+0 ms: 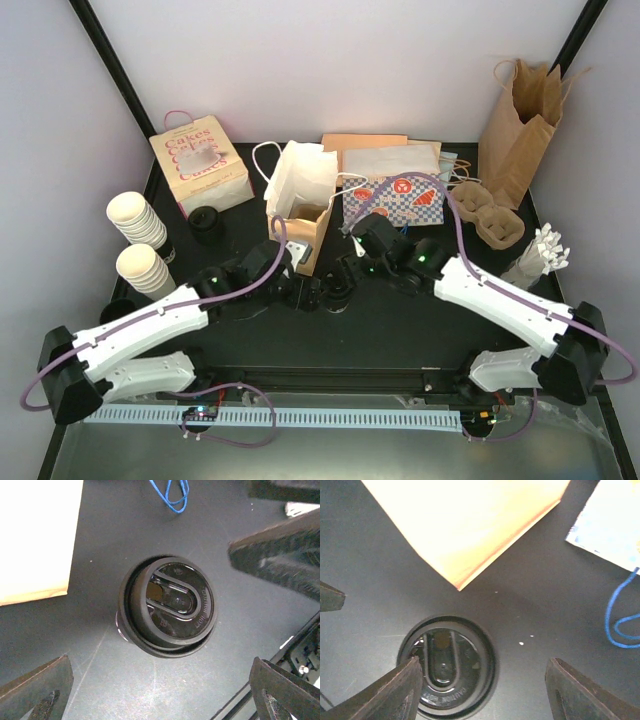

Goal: Pack the takeout coffee

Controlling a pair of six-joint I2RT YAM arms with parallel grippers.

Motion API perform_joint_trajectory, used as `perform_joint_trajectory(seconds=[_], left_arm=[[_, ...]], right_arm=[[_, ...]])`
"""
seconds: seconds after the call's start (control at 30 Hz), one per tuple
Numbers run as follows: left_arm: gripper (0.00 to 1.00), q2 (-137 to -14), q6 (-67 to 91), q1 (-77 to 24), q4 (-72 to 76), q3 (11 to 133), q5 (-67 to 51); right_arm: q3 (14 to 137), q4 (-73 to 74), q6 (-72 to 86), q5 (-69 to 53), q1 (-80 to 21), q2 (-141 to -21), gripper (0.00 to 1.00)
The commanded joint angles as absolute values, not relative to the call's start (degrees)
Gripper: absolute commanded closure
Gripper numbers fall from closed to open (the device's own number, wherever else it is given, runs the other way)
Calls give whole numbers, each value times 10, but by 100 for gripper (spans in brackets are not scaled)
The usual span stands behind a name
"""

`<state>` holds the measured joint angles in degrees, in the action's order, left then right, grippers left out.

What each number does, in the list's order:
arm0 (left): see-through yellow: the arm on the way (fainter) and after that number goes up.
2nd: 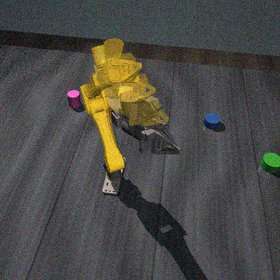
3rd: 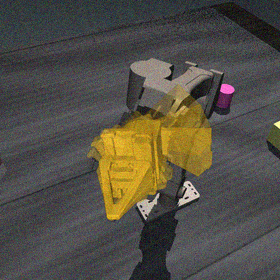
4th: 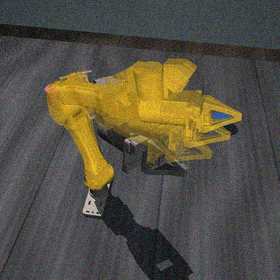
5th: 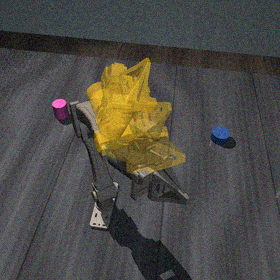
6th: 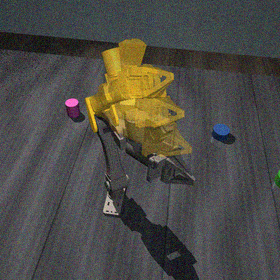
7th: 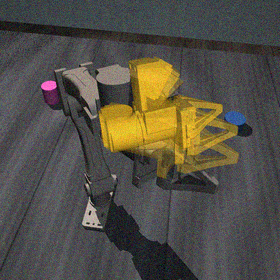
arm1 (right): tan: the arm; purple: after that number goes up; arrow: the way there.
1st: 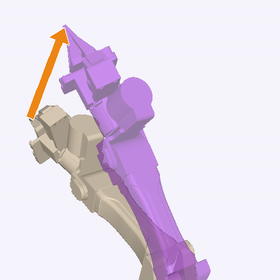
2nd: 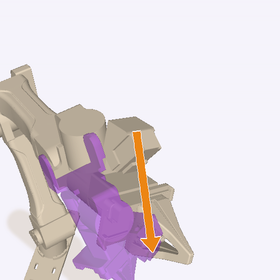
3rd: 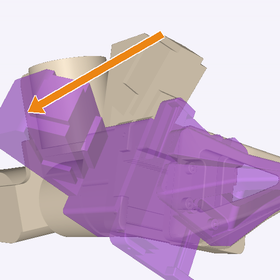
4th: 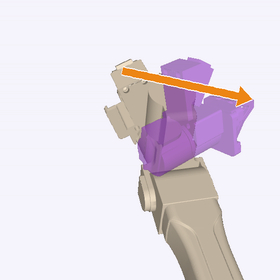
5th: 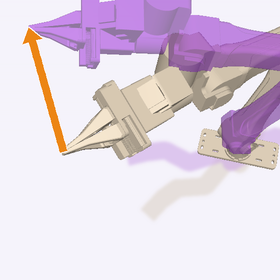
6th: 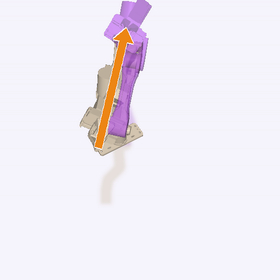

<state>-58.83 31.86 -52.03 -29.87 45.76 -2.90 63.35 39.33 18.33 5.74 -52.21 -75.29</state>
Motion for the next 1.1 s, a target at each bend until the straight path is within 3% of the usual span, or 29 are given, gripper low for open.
perform_joint_trajectory(seconds=[0.0, 0.1, 0.2, 0.23, 1.07], left_arm=[[1, -623, 275, -533, -338, 506, 10], [1, -658, 268, -544, -354, 537, 16], [1, -695, 264, -564, -376, 573, 35], [1, -707, 264, -570, -383, 584, 42], [2, -900, 294, -598, -496, 741, 118]], right_arm=[[603, 385, 206, 90, -500, -718, 29], [574, 377, 219, 102, -485, -695, 22], [549, 369, 231, 112, -477, -672, 2], [542, 367, 234, 112, -476, -667, 0], [434, 310, 284, 23, -404, -593, 0]])
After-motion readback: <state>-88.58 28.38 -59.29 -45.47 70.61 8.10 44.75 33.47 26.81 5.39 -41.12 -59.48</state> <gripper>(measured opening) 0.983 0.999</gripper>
